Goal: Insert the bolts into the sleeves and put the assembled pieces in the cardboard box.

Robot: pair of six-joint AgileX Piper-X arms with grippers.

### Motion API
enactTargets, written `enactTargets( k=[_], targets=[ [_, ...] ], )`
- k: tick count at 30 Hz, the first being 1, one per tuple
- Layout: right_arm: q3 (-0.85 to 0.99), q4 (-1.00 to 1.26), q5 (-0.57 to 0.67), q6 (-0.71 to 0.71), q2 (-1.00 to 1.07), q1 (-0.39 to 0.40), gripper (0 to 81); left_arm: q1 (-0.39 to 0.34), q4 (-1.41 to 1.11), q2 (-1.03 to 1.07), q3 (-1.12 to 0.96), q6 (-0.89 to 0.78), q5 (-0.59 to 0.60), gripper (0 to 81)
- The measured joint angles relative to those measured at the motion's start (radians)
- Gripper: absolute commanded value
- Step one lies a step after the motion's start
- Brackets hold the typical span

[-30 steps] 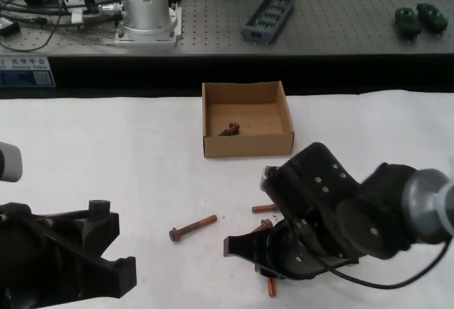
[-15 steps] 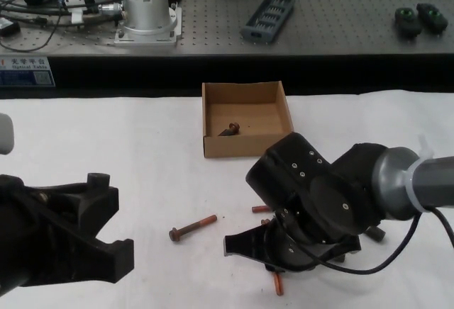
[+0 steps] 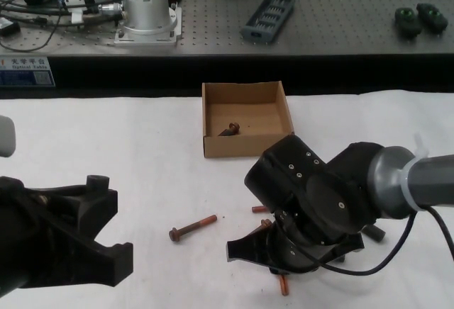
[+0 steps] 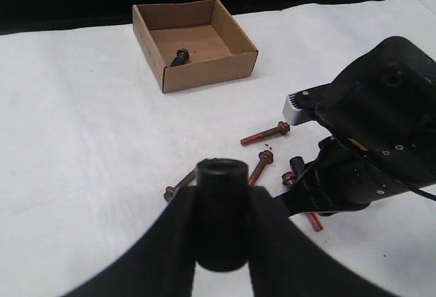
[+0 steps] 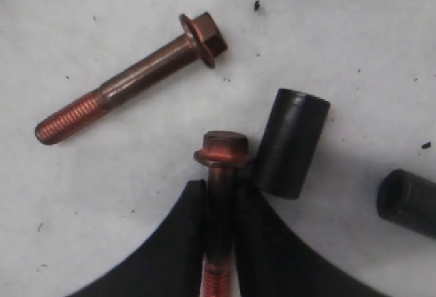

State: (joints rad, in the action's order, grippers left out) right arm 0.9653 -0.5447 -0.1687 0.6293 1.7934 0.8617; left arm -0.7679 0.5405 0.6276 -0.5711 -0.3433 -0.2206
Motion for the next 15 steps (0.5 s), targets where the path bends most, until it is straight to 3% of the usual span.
enactTargets(
  k=[6, 10, 15],
  targets=[
    [0.000, -0.002, 0.004, -0.033, 0.000, 0.000, 5.1, 0.000, 0.000, 0.000, 0.000, 0.000, 0.000, 8.3],
    [-0.010, -0.005, 0.022, -0.132, -0.026, 0.003, 5.1, 0.000, -0.052, 0.003, 0.010, 0.019, -0.007, 8.3],
    [-0.134, 0.093, 0.039, -0.188, -0.169, 0.001, 5.1, 0.000, -0.280, 0.020, 0.098, 0.040, 0.016, 8.3]
  ],
)
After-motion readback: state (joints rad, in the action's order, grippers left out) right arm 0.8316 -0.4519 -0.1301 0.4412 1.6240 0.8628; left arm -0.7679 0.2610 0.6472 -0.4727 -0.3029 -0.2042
